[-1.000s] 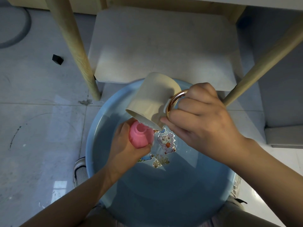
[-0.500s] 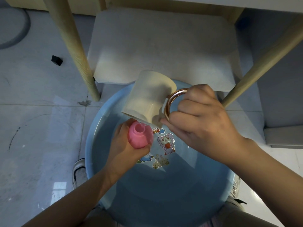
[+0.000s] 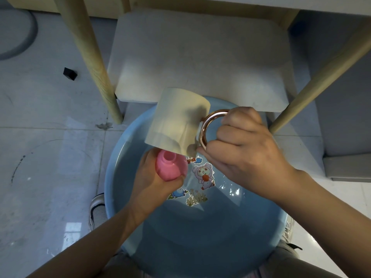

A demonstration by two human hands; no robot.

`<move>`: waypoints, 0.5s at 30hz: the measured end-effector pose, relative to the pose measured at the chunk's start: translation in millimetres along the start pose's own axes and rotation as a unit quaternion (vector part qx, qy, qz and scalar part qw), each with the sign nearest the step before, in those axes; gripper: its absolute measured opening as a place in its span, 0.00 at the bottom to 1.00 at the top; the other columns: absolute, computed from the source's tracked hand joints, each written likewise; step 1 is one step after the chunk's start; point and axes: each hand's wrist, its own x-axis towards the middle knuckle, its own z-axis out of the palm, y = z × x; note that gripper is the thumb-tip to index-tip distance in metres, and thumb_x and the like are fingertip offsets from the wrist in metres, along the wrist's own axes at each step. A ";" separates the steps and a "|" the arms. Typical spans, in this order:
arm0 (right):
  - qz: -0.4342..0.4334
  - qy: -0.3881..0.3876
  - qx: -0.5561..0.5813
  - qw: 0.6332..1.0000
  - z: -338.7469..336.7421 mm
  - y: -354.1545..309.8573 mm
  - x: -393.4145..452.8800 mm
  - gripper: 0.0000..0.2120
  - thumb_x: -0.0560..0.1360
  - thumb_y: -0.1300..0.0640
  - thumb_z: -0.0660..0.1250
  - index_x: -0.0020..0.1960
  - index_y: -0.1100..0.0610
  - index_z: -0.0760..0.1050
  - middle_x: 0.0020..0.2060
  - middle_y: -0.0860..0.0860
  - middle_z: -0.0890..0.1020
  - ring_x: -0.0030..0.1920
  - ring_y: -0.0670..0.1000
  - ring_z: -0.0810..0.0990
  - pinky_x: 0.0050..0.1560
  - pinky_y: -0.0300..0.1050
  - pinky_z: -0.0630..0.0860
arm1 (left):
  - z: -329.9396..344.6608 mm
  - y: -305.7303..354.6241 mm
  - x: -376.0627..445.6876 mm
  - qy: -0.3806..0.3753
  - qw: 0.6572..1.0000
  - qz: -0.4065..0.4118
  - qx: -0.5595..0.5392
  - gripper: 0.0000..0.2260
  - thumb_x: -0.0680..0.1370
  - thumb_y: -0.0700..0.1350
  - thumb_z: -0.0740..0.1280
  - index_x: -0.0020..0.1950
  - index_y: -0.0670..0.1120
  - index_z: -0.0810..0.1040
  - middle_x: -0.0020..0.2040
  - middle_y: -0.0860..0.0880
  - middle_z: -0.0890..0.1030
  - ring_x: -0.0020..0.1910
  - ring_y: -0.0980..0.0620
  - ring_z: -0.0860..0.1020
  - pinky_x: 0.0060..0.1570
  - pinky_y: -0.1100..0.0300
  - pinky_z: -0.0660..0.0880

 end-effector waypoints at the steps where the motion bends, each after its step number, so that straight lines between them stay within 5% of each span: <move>1: 0.012 0.004 -0.006 1.000 -0.2 -0.1 -0.5 0.16 0.72 0.64 0.71 0.39 0.53 0.64 0.29 0.50 0.68 0.38 0.53 0.68 0.47 0.44 0.66 | 0.0 0.1 0.1 0.000 1.000 -0.004 -0.003 0.33 0.61 0.47 0.81 0.62 0.56 0.70 0.57 0.55 0.75 0.55 0.55 0.77 0.50 0.60 0.78; 7: 0.297 -0.012 0.019 0.954 -2.0 -0.5 -3.2 0.15 0.69 0.55 0.72 0.33 0.53 0.65 0.27 0.38 0.60 0.33 0.43 0.59 0.36 0.33 0.56 | -2.9 2.9 -2.3 0.010 1.000 -0.014 -0.005 0.36 0.61 0.43 0.80 0.62 0.60 0.67 0.59 0.57 0.72 0.54 0.60 0.74 0.44 0.73 0.72; 12: 0.558 -0.037 0.140 0.817 5.2 9.5 -14.6 0.20 0.70 0.54 0.73 0.31 0.56 0.63 0.23 0.46 0.65 0.26 0.43 0.66 0.27 0.33 0.61 | -9.8 9.2 -5.2 0.025 1.000 -0.008 0.012 0.36 0.61 0.44 0.81 0.63 0.59 0.67 0.59 0.58 0.71 0.53 0.62 0.74 0.41 0.76 0.73; 15: 0.619 -0.045 0.200 0.758 5.3 15.1 -18.2 0.20 0.70 0.53 0.73 0.31 0.56 0.64 0.25 0.48 0.65 0.24 0.43 0.62 0.25 0.34 0.57 | -19.3 17.7 -5.1 0.035 0.998 0.010 0.042 0.37 0.61 0.46 0.81 0.63 0.61 0.66 0.58 0.57 0.72 0.53 0.63 0.73 0.48 0.70 0.72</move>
